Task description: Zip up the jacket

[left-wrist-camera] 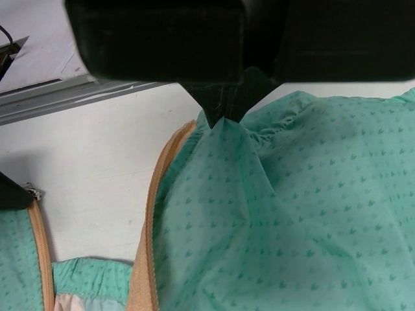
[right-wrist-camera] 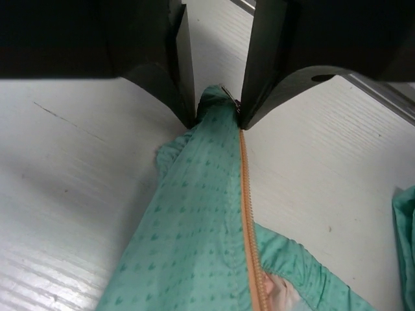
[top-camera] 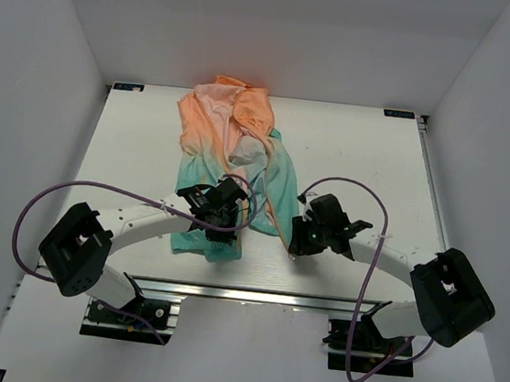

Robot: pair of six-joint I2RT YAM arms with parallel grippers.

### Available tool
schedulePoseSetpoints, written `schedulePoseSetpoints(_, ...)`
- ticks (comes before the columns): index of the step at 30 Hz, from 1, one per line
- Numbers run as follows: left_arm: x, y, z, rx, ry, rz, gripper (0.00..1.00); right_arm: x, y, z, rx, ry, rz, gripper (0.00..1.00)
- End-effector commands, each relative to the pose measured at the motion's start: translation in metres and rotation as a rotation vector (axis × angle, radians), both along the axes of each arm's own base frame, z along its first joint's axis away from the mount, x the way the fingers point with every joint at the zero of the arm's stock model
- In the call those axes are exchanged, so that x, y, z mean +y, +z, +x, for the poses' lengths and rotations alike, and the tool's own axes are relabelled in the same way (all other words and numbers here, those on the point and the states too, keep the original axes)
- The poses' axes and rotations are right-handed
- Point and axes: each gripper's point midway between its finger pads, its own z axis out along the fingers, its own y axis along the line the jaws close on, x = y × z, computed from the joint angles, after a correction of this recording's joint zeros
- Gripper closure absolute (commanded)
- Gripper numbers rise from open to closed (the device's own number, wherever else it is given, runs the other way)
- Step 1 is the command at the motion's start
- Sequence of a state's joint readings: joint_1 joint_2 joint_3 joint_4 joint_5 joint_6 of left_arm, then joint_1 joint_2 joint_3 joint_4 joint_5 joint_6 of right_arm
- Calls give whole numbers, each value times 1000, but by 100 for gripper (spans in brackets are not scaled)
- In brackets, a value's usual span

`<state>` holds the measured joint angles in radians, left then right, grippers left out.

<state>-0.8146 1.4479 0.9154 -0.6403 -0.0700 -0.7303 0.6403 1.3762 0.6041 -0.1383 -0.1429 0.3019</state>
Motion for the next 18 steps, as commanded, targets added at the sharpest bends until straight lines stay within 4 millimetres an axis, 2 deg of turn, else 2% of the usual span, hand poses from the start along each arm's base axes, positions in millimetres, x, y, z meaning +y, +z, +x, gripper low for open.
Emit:
schedulePoseSetpoints(1,-3,23,10,-64,19,-28,100,-7,-8,-6,11,25,-58,61)
schedulePoseSetpoints(5,-4,26,12,-73,21,-30,100,-8,-10,-9,15,43,-76,70)
schedulePoseSetpoints(6,-5,28,13,-77,22,-33,100,-8,-10,-9,15,40,-74,81)
schedulePoseSetpoints(8,-6,32,16,-87,25,-38,100,1,-6,-4,1,43,-33,97)
schedulePoseSetpoints(9,-7,35,17,-95,22,-41,100,8,-1,-2,-3,41,0,100)
schedulePoseSetpoints(13,-11,54,24,-137,20,-60,100,53,46,7,-68,112,252,100)
schedulePoseSetpoints(14,-11,60,28,-157,29,-63,100,66,65,15,-123,127,329,100)
schedulePoseSetpoints(18,-20,89,37,-220,42,-133,100,96,128,17,-240,190,592,100)
